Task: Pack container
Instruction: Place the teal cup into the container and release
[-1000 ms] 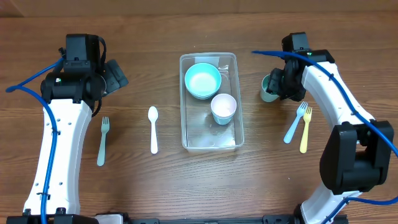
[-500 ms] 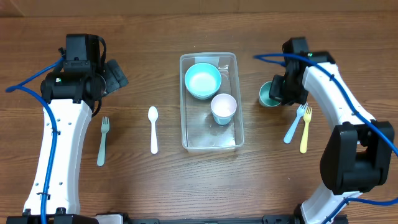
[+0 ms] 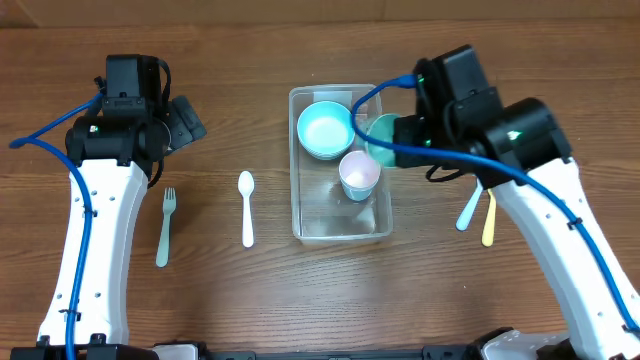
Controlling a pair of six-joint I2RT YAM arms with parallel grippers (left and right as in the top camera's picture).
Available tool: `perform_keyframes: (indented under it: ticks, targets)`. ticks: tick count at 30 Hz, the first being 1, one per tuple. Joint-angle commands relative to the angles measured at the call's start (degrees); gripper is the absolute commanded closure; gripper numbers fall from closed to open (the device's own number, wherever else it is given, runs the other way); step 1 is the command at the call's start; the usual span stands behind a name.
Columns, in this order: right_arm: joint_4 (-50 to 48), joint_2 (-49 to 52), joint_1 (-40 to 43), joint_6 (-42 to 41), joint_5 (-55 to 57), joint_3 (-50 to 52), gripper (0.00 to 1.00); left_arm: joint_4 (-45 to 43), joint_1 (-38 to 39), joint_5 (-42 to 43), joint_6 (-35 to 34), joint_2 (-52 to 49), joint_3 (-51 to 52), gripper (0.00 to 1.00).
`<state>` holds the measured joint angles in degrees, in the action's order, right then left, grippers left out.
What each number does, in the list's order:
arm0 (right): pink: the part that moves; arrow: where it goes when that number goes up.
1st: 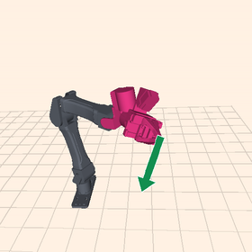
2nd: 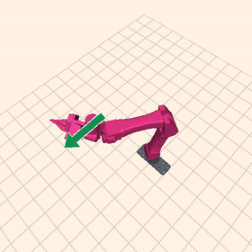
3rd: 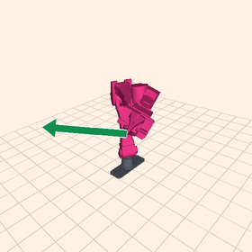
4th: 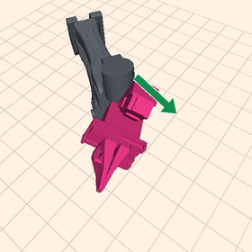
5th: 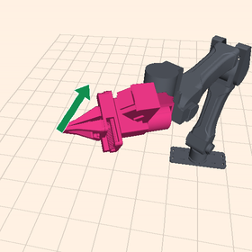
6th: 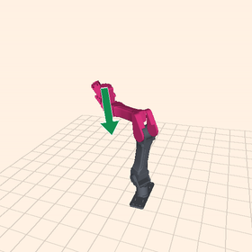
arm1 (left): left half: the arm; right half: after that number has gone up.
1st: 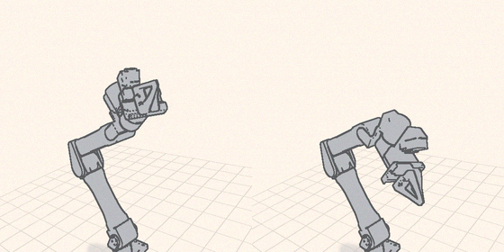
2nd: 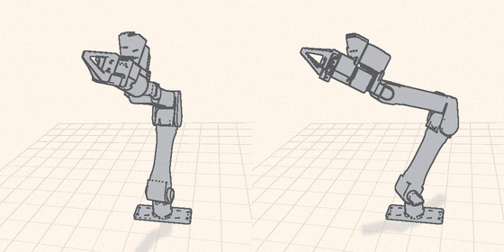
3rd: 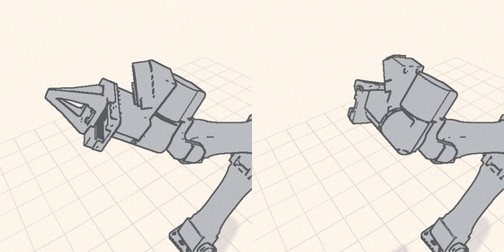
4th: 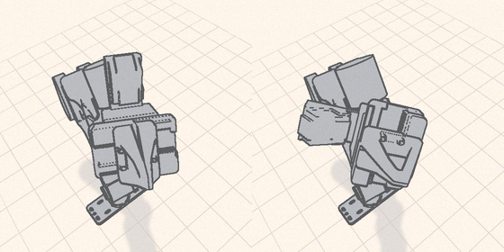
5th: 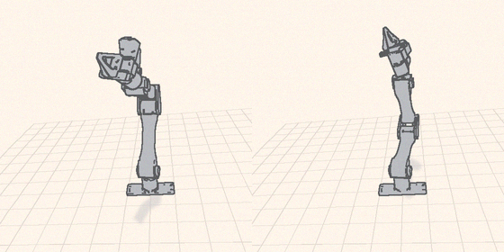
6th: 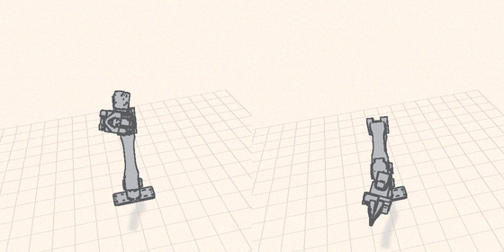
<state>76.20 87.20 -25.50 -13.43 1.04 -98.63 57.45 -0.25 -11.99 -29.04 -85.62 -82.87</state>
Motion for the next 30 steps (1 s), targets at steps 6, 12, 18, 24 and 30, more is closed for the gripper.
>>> perform_keyframes:
  ticks: [6,12,18,24,30]
  targets:
    - [-2.43,5.33,-1.14,-0.04,0.31,5.64,0.96,-0.07,-0.11,0.26,-1.01,-0.33,-0.42,0.00]
    - [-4.48,7.08,-1.14,-0.04,0.11,8.85,0.96,-0.07,-0.11,0.26,-1.01,-0.33,-0.42,0.00]
    - [-8.66,7.13,-1.14,-0.04,0.09,13.68,0.95,-0.07,-0.11,0.24,-0.98,-0.33,-0.42,0.00]
    - [-10.43,7.13,-1.16,-0.04,-0.90,15.78,0.91,-0.07,-0.11,0.26,-0.98,-0.33,-0.42,0.00]
    - [-12.13,7.10,-1.16,-0.02,-1.18,17.05,0.61,-0.07,-0.11,0.24,-0.98,-0.33,-0.42,0.00]
